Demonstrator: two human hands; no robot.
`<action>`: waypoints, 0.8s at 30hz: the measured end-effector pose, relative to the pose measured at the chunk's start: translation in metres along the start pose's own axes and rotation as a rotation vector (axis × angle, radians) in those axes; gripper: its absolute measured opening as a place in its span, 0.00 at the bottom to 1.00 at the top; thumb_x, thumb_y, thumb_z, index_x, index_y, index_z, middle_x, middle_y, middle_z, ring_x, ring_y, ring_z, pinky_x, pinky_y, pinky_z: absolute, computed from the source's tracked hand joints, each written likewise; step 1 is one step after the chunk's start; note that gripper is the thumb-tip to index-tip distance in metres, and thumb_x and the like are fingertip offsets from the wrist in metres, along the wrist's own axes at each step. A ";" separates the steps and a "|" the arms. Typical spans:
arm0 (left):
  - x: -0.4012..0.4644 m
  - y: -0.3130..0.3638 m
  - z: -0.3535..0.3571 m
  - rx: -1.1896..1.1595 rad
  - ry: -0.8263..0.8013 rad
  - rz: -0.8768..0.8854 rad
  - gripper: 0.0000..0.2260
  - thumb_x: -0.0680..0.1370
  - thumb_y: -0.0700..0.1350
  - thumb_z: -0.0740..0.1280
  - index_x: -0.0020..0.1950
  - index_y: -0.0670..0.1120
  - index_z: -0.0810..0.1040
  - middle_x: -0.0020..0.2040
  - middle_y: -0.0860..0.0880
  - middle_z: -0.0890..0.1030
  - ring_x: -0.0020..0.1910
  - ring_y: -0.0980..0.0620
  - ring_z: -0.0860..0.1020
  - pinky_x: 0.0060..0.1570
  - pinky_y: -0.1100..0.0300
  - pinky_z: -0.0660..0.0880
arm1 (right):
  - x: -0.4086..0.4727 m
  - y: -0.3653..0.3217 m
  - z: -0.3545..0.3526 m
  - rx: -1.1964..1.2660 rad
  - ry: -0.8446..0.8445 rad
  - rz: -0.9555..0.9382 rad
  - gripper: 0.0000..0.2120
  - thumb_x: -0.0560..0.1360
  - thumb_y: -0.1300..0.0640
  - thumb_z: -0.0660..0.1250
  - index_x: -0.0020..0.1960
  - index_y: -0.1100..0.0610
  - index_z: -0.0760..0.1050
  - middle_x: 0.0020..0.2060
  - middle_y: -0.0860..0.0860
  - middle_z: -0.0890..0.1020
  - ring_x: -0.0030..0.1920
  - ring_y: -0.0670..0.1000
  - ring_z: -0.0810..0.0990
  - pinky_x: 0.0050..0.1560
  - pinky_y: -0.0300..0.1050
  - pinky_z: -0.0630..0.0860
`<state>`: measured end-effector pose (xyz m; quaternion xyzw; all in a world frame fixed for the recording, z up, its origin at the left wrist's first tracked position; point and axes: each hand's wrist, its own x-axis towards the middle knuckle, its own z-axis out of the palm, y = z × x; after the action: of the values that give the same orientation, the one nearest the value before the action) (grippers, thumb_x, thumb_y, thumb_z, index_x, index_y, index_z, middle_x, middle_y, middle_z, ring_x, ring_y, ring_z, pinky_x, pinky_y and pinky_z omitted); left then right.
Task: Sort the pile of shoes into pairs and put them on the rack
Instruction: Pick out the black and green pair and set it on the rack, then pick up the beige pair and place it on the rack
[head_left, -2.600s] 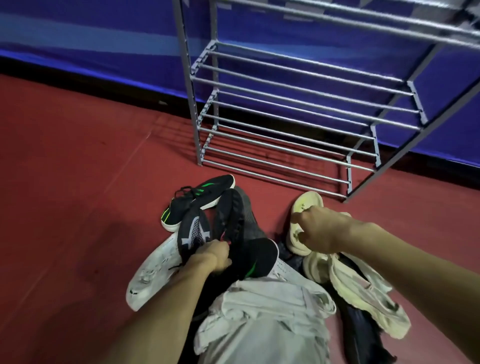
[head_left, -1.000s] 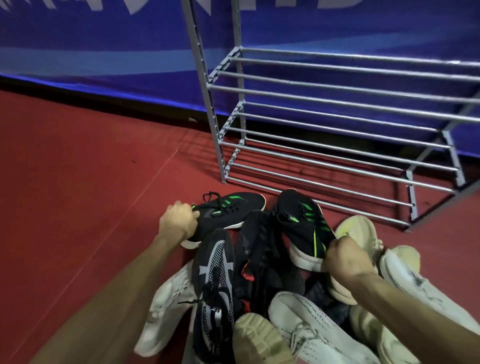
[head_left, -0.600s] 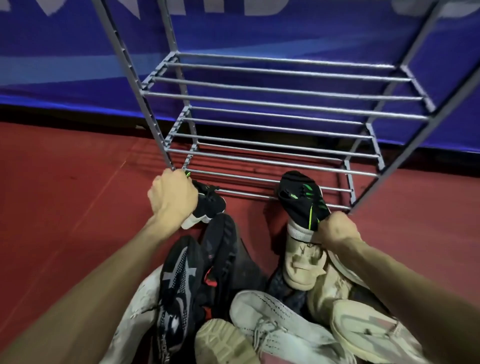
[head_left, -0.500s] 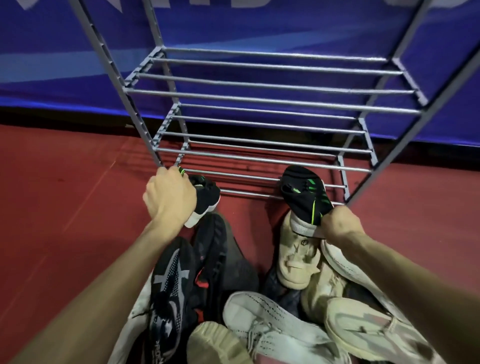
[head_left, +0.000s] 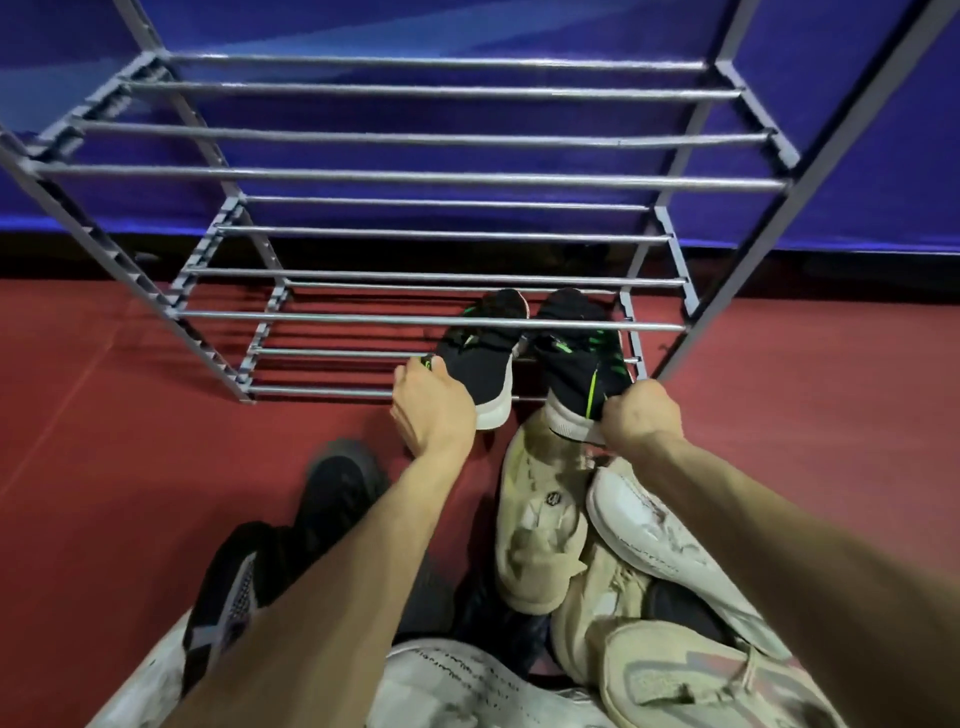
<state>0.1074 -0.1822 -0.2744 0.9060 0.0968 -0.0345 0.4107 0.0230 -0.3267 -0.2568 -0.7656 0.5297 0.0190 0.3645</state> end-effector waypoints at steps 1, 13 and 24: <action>0.003 0.001 0.010 -0.030 -0.012 0.024 0.16 0.83 0.45 0.56 0.61 0.36 0.75 0.62 0.39 0.76 0.61 0.38 0.74 0.57 0.50 0.66 | 0.006 -0.004 0.000 -0.001 -0.023 -0.029 0.11 0.77 0.65 0.58 0.55 0.68 0.74 0.52 0.63 0.79 0.43 0.60 0.78 0.42 0.48 0.74; 0.034 -0.039 0.105 -0.054 -0.374 -0.076 0.11 0.66 0.46 0.65 0.47 0.46 0.77 0.50 0.40 0.84 0.47 0.38 0.83 0.49 0.46 0.81 | 0.051 0.028 0.031 -0.004 -0.190 -0.077 0.16 0.66 0.64 0.62 0.53 0.61 0.74 0.46 0.63 0.83 0.45 0.60 0.84 0.44 0.49 0.82; 0.027 -0.018 0.082 0.081 -0.262 0.158 0.13 0.75 0.35 0.61 0.58 0.40 0.79 0.51 0.38 0.83 0.53 0.37 0.79 0.53 0.51 0.75 | 0.036 0.044 0.014 0.265 -0.228 -0.107 0.30 0.69 0.73 0.61 0.71 0.61 0.66 0.40 0.53 0.83 0.29 0.48 0.81 0.23 0.34 0.76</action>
<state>0.1313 -0.2280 -0.3456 0.9143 -0.0306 -0.1238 0.3845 0.0075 -0.3547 -0.3059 -0.7308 0.4415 0.0162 0.5203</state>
